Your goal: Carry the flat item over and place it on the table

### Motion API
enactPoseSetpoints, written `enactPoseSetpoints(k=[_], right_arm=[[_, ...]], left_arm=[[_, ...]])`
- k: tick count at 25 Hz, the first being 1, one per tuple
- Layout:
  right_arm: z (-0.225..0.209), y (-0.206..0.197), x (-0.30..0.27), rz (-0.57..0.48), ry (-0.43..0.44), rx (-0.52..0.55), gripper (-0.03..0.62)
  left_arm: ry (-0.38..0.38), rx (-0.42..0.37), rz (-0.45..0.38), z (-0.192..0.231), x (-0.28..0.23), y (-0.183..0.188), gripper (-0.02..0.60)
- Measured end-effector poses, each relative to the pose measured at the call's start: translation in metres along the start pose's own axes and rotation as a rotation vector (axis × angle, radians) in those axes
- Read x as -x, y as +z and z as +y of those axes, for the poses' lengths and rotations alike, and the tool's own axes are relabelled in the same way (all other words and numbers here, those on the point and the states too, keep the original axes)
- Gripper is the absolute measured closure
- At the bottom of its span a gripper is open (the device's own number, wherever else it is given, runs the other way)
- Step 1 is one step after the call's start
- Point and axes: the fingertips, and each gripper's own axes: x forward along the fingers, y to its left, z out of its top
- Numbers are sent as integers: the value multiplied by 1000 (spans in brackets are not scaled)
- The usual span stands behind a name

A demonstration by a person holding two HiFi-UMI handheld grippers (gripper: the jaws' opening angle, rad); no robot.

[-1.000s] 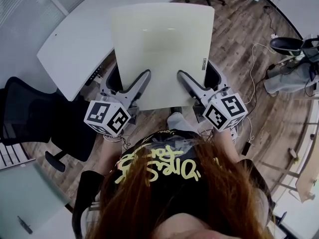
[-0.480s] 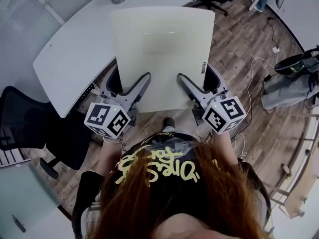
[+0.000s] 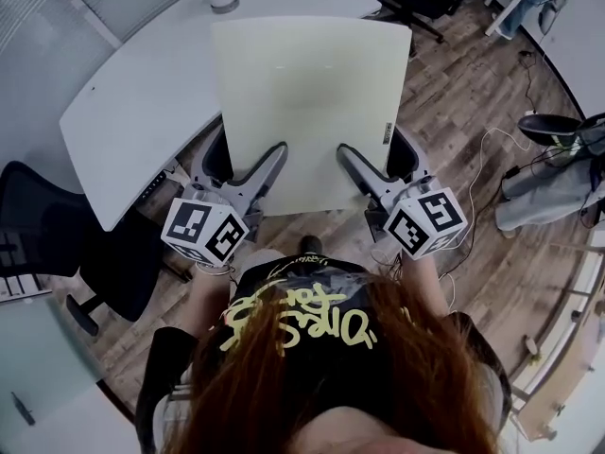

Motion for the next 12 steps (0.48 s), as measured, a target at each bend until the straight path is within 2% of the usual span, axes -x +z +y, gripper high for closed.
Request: enactPoseSetpoints(k=[6, 12], right_arm=[[-9, -7, -5, 5, 12, -11, 203], [-19, -2, -5, 1, -8, -10, 203]], left_arm=[[21, 10, 8, 3, -6, -8, 149], [1, 6, 8, 1, -18, -7, 149]])
